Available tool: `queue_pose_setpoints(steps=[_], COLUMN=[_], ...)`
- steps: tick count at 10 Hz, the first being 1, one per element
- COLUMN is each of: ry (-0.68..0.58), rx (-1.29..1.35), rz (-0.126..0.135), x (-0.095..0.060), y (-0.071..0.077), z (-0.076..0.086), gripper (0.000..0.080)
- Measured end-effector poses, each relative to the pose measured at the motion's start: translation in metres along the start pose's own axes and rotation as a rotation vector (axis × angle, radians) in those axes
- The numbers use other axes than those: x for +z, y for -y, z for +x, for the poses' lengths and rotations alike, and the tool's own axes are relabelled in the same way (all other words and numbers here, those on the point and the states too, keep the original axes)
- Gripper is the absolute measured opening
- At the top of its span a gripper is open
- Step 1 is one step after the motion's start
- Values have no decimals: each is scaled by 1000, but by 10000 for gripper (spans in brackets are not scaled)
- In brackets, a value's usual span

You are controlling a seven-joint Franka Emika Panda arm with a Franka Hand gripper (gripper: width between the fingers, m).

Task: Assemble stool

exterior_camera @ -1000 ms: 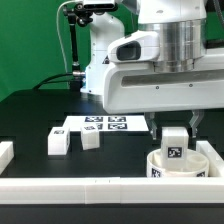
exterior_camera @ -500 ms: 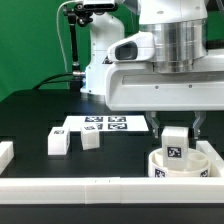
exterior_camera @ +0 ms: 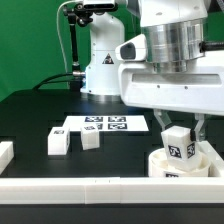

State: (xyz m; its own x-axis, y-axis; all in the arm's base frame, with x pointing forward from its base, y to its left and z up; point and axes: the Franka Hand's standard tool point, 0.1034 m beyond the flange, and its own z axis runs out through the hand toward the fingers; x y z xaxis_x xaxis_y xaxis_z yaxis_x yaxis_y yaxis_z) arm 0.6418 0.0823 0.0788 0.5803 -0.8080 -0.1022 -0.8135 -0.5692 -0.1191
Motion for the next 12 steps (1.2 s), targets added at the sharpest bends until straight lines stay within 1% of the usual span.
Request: queue_pose_setpoints(steps=[2, 3, 6, 7, 9, 12], ry=[13, 22, 55, 61, 69, 94], rx=[224, 304, 570, 662, 807, 1019], rz=[22, 28, 31, 38, 44, 49], x=[2, 3, 7, 7, 7, 7], y=[5, 7, 13, 16, 19, 19], z=[-8, -12, -27, -29, -32, -30], gripper=[340, 340, 340, 340, 340, 340])
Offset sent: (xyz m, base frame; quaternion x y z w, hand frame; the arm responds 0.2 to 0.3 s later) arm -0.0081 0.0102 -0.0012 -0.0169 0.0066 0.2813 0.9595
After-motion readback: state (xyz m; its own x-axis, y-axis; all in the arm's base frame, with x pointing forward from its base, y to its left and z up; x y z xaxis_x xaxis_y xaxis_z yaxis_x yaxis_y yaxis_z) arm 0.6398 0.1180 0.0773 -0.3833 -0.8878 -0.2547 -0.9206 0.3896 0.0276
